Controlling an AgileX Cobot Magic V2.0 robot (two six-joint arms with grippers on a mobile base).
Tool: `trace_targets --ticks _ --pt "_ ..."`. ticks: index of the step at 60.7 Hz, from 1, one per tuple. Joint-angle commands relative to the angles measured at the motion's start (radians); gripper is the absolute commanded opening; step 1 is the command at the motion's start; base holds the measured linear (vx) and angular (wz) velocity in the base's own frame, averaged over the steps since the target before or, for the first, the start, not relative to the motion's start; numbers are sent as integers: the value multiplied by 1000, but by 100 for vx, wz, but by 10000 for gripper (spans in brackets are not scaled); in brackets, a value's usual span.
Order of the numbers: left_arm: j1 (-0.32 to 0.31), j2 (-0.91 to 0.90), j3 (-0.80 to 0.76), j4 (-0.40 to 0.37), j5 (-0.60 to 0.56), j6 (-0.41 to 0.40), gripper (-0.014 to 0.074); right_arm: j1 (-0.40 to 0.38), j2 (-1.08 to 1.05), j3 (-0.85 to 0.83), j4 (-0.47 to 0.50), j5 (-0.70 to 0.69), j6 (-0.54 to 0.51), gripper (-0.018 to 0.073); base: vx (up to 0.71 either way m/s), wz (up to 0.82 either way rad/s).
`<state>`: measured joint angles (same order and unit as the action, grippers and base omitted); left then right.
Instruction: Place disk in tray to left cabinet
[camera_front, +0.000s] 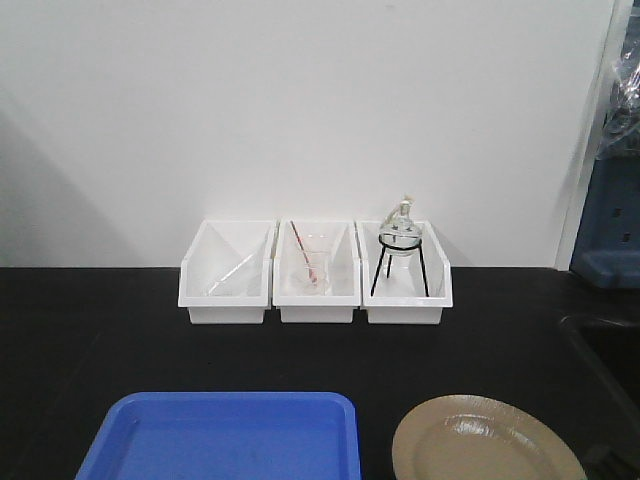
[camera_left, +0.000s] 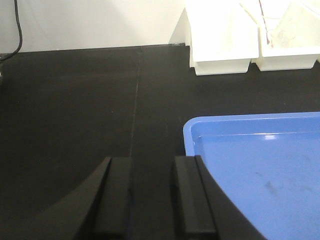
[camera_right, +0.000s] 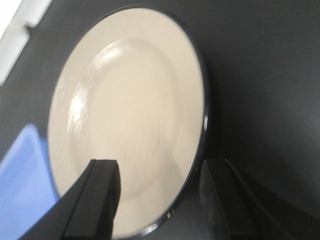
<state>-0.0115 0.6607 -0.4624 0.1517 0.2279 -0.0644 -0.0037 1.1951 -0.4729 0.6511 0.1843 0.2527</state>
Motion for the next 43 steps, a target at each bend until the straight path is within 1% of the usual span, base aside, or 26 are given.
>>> trace_targets --ticks 1,7,13,20,30,43 --pt "-6 0 -34 -6 -78 -9 346 -6 56 -34 98 -93 0 435 0 0" --pt "-6 0 -34 -6 -78 -9 346 -6 144 -34 139 -100 -1 431 0 0" --pt "-6 0 -34 -6 -78 -9 346 -6 222 -40 150 -105 -6 418 0 0" --pt "-6 0 -34 -6 -78 -9 346 -6 294 -70 150 -83 -57 388 0 0" --pt "-6 0 -34 -6 -77 -9 346 -6 346 -145 173 -50 -120 347 0 0" --pt "-6 0 -34 -6 -77 -9 346 -6 414 -208 234 -51 -128 329 0 0"
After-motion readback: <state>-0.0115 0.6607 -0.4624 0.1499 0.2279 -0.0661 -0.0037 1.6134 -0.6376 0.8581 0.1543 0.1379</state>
